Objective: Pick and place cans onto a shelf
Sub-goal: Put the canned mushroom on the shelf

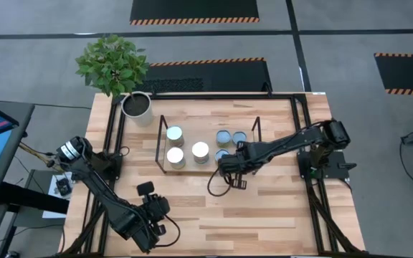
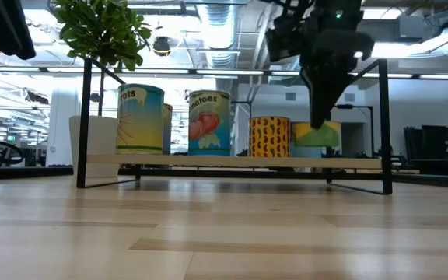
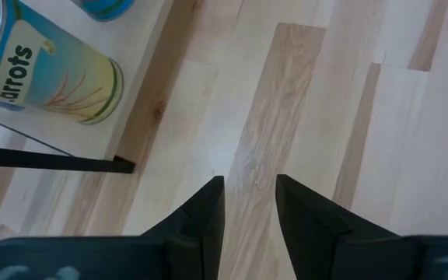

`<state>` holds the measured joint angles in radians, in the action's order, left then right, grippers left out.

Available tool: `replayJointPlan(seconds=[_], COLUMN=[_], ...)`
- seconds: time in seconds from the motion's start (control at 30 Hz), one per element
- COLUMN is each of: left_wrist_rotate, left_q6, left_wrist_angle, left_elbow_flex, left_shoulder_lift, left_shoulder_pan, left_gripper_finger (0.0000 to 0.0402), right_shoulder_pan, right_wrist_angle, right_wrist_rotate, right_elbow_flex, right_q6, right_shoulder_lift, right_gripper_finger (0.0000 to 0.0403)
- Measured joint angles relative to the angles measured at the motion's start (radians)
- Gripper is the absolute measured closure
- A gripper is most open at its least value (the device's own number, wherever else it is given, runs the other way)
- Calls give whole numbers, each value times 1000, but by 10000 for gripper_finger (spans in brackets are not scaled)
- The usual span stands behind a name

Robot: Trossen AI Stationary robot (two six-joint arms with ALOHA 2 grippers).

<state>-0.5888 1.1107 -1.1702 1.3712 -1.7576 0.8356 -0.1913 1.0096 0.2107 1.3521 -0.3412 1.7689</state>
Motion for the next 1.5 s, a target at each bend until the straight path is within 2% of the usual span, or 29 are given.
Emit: replayJointPlan(seconds=[0.57,0.93,1.3,1.5], left_wrist_rotate=[1,4,4,4], left_q6=[-4,-10,-8,-8], left_wrist_angle=[0,1,1,1], left_elbow_flex=[0,0,0,0], left_shoulder_lift=[0,0,0,0], left_shoulder_pan=[-1,-5,-5,-5], left_gripper_finger=[297,297,297,297], right_shoulder_pan=[35,35,50,58], right_wrist_angle=[47,67,82,89], right_wrist_rotate=[-20,-28,-30,-79], right_elbow_flex=[0,0,0,0], right_q6=[8,-27,-27,-25], right_shoulder_lift=[4,4,4,4], right_gripper_finger=[389,345,342,341])
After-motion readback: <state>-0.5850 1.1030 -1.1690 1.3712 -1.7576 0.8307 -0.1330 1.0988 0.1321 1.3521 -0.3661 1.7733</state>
